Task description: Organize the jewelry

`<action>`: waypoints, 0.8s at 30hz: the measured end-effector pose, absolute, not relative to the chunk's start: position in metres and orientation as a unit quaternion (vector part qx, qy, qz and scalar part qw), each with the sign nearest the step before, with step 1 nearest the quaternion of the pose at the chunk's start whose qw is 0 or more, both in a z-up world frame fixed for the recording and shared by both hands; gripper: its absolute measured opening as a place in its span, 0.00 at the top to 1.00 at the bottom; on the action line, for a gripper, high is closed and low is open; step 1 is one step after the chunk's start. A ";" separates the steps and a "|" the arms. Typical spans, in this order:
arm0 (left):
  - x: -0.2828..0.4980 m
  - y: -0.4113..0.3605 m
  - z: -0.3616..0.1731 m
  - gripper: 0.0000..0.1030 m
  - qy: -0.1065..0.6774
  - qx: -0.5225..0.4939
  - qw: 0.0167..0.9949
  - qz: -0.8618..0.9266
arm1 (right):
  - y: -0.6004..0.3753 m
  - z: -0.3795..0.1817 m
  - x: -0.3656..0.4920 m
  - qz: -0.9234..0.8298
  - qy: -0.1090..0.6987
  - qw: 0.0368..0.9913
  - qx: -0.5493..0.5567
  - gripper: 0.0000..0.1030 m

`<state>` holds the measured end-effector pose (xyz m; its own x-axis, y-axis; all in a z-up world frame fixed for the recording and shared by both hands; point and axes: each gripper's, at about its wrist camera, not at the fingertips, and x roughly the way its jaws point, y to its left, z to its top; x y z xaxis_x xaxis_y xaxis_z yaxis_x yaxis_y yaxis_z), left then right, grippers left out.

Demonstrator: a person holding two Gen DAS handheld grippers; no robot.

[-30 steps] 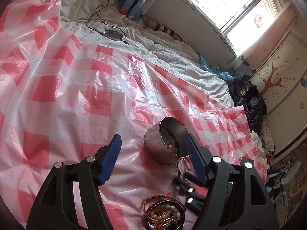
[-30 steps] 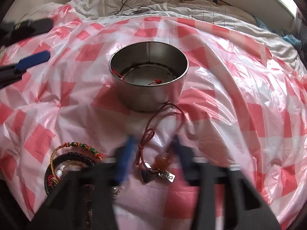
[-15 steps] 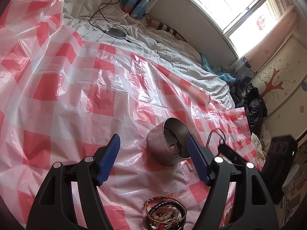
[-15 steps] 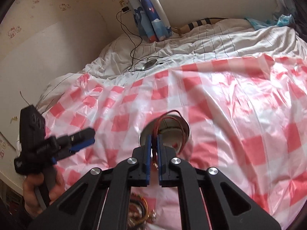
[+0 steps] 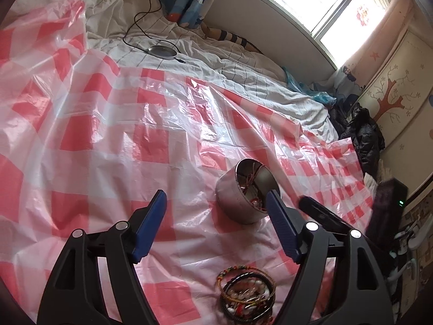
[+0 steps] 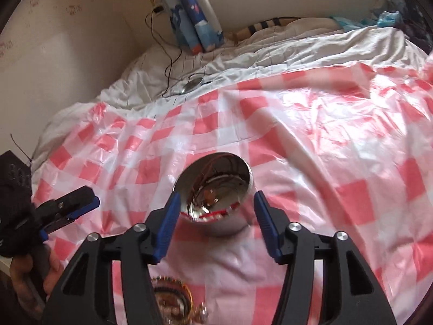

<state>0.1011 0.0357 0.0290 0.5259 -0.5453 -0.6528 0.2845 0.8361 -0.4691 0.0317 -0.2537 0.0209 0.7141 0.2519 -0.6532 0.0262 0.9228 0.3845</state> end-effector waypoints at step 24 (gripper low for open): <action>0.048 0.009 -0.033 0.29 0.538 -0.169 0.750 -0.345 | -0.275 -0.011 -0.035 0.060 0.393 0.876 0.275 0.26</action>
<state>0.0485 0.0095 -0.0332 0.1832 -0.6997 -0.6905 0.3351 0.7048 -0.6253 -0.0353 -0.2751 -0.0111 0.6843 0.3202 -0.6551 0.1113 0.8420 0.5278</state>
